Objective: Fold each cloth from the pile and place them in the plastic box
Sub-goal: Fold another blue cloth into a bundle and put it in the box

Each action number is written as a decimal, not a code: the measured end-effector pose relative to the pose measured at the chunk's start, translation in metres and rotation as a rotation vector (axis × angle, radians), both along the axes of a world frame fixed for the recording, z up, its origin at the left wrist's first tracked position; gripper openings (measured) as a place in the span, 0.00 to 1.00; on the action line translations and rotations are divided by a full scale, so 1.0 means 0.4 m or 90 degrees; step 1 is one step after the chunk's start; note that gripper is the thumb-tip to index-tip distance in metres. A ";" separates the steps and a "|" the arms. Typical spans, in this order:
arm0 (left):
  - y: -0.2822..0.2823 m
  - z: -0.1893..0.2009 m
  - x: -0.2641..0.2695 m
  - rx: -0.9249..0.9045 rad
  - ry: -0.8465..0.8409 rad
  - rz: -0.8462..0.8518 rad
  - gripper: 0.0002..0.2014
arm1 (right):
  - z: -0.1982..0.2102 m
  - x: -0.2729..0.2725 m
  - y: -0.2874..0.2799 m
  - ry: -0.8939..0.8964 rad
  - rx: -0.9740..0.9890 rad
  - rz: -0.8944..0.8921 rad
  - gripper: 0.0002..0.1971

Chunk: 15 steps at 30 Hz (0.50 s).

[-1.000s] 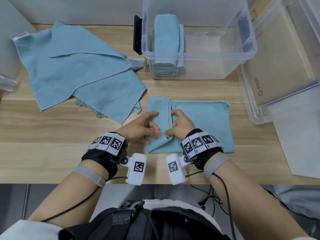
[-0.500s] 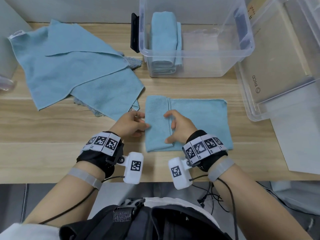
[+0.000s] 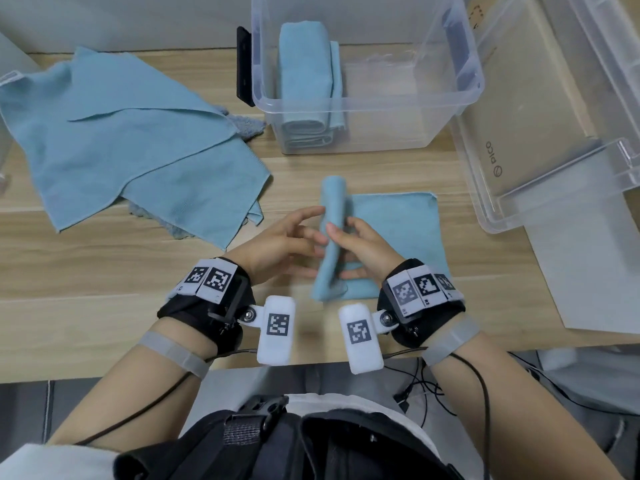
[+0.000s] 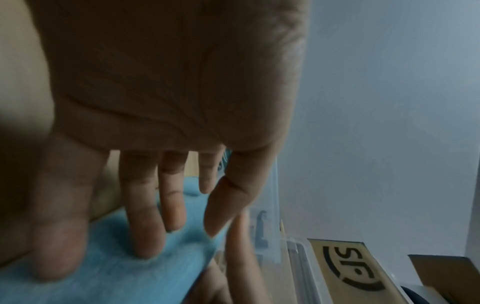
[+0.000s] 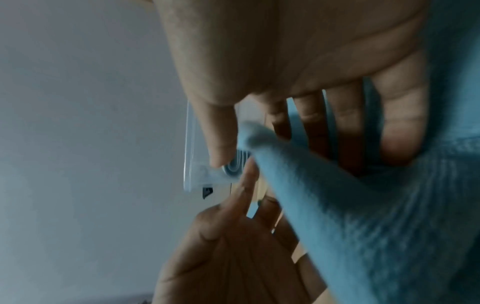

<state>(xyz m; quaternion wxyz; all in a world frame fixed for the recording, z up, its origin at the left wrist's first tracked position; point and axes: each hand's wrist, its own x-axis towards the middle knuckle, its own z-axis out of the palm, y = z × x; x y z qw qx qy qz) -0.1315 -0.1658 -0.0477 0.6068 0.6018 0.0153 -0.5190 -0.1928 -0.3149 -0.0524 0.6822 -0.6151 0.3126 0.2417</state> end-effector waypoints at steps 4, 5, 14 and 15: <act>-0.047 0.006 -0.005 -0.035 0.004 0.017 0.33 | -0.007 -0.008 -0.044 -0.014 -0.026 -0.063 0.17; -0.056 0.002 -0.006 -0.016 -0.013 0.039 0.29 | -0.014 -0.010 -0.053 -0.018 -0.069 -0.064 0.17; -0.078 -0.058 -0.025 0.141 -0.066 0.097 0.17 | -0.037 -0.023 -0.085 -0.026 -0.245 0.040 0.27; -0.079 -0.059 -0.026 0.141 -0.063 0.097 0.17 | -0.031 -0.026 -0.087 -0.037 -0.201 0.025 0.34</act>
